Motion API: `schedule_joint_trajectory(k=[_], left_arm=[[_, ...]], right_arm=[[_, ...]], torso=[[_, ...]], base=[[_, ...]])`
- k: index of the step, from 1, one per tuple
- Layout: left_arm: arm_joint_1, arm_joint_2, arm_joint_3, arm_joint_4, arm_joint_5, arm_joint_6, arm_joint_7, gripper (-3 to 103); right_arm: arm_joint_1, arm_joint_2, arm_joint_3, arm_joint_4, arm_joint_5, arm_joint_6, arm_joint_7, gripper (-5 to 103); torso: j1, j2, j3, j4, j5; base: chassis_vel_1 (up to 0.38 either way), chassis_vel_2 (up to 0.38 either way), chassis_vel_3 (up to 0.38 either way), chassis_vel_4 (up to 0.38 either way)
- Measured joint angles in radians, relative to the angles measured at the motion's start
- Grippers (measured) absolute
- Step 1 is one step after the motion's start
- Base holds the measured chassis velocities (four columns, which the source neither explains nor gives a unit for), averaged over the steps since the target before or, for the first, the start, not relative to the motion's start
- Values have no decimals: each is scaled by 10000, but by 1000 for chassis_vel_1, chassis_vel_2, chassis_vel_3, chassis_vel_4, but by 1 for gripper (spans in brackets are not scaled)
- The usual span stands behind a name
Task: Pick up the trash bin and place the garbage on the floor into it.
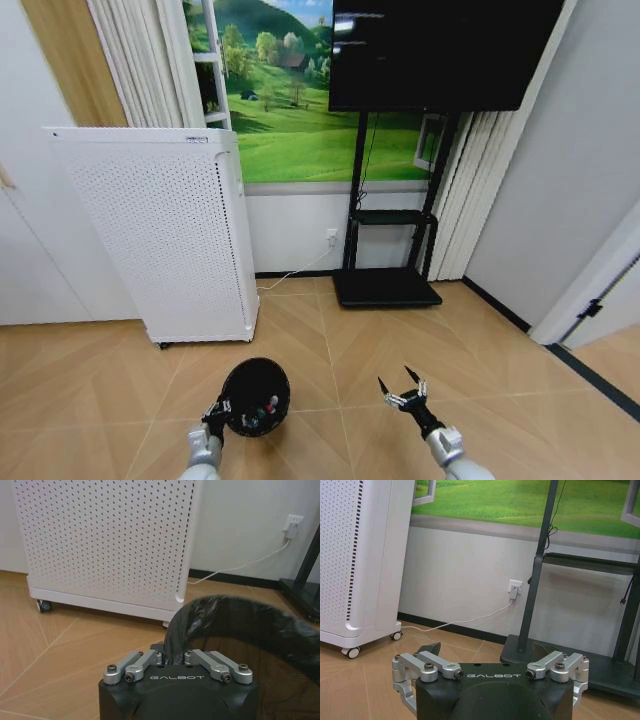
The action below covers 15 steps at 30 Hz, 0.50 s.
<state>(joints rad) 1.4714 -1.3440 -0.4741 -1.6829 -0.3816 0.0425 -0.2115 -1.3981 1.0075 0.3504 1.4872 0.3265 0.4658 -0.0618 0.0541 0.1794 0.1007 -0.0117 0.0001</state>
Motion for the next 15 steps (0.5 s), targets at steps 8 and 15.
schedule_joint_trajectory(k=[8,15], left_arm=[[449,210,-344,-834,-228,185,-146,37],[403,528,-632,-1286,-418,554,-347,64]], right_arm=[[3,13,24,-190,150,27,-273,100],[35,10,21,-240,175,53,-326,100]], torso=[[0,-1,0,0,0],[1,0,0,-2,-1]], base=[[0,0,0,0],[0,0,0,0]])
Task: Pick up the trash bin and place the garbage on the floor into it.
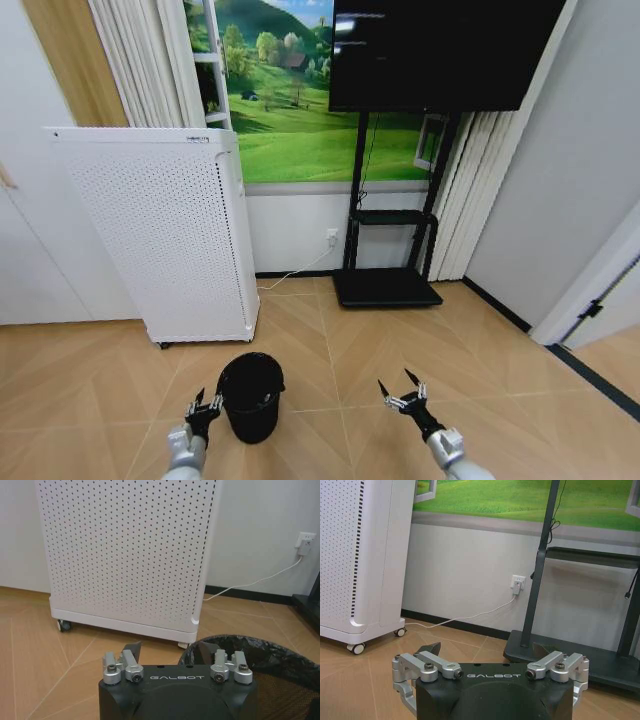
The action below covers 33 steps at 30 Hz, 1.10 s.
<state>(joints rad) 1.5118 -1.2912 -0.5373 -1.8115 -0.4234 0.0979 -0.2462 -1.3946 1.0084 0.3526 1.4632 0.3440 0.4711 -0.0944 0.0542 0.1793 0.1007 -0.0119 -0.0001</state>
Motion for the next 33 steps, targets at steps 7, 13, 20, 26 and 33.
schedule_joint_trajectory(k=[7,13,20,26,33], left_arm=[[408,233,-407,-1404,-23,730,-386,91],[868,514,-1359,-3060,-358,1228,-331,100],[1010,410,-1768,-3375,-390,763,2,100],[1028,430,-1740,-3518,-401,581,37,100],[1033,421,-1838,-3642,-225,570,479,100]], right_arm=[[18,-97,156,91,211,-29,119,100],[29,-38,326,369,137,-484,1008,100],[-198,388,982,1900,78,-2058,2851,100],[-789,424,2100,3915,1017,-3287,3180,100],[-1419,-32,3404,5274,907,-4685,2702,100]], torso=[[0,0,0,1,-2],[-1,-2,-1,1,3],[0,-2,0,2,0],[-1,-2,0,-1,0],[-1,-2,0,0,0]], base=[[0,0,0,0],[0,0,0,0],[0,0,0,0],[0,0,0,0],[0,0,0,0]])
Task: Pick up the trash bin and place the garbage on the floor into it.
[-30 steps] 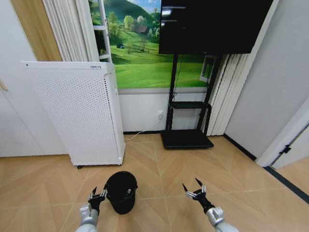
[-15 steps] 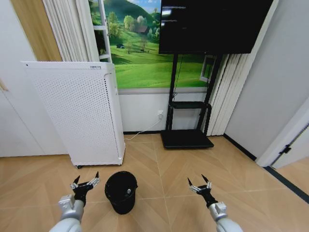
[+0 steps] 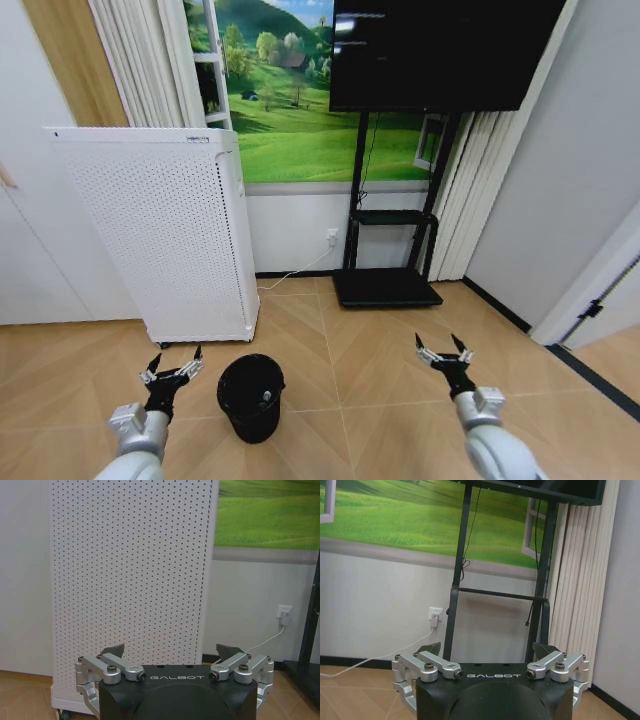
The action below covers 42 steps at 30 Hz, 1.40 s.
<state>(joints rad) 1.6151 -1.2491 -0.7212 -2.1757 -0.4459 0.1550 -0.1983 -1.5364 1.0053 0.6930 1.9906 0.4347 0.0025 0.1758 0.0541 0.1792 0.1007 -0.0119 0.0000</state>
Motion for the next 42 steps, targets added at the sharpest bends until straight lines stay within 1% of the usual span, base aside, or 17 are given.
schedule_joint_trajectory(k=[1,5,12,33,37,42], left_arm=[[0,-34,-6,-12,32,6,70,100],[-1,-154,2,-25,59,90,157,100],[209,-188,-123,17,41,168,182,100],[230,-174,-138,11,51,178,195,100],[228,-174,-137,11,51,178,195,100],[227,-174,-133,14,51,178,195,100]], right_arm=[[-115,11,110,134,-28,-163,-29,100],[-361,213,199,284,-163,-331,-96,100],[-562,438,205,406,-222,-274,-162,100],[-556,448,181,377,-236,-187,-180,100],[-553,447,179,372,-237,-182,-181,100],[-549,445,175,366,-237,-177,-181,100]], torso=[[0,0,0,2,0],[0,0,0,0,3],[0,0,0,2,1],[1,9,6,1,0],[22,101,75,1,0],[80,371,287,1,0]], base=[[0,0,0,0],[0,0,0,0],[0,0,0,0],[0,0,0,0],[0,0,0,0],[0,0,0,0]])
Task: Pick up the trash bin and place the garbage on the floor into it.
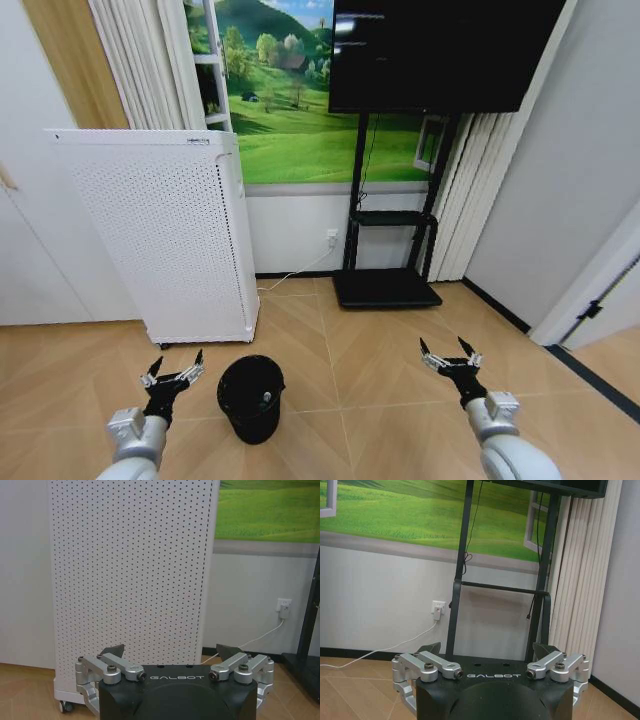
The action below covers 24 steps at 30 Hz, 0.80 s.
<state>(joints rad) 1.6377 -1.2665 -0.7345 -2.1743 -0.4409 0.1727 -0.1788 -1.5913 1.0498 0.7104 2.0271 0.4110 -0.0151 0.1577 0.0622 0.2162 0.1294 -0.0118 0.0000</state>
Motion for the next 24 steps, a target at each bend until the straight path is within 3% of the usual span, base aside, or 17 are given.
schedule_joint_trajectory(k=[24], left_arm=[[-1,0,5,12,-1,-3,-3,100]], right_arm=[[5,0,-6,-10,1,11,0,100]], torso=[[265,1001,738,0,0]], base=[[0,0,0,0]])
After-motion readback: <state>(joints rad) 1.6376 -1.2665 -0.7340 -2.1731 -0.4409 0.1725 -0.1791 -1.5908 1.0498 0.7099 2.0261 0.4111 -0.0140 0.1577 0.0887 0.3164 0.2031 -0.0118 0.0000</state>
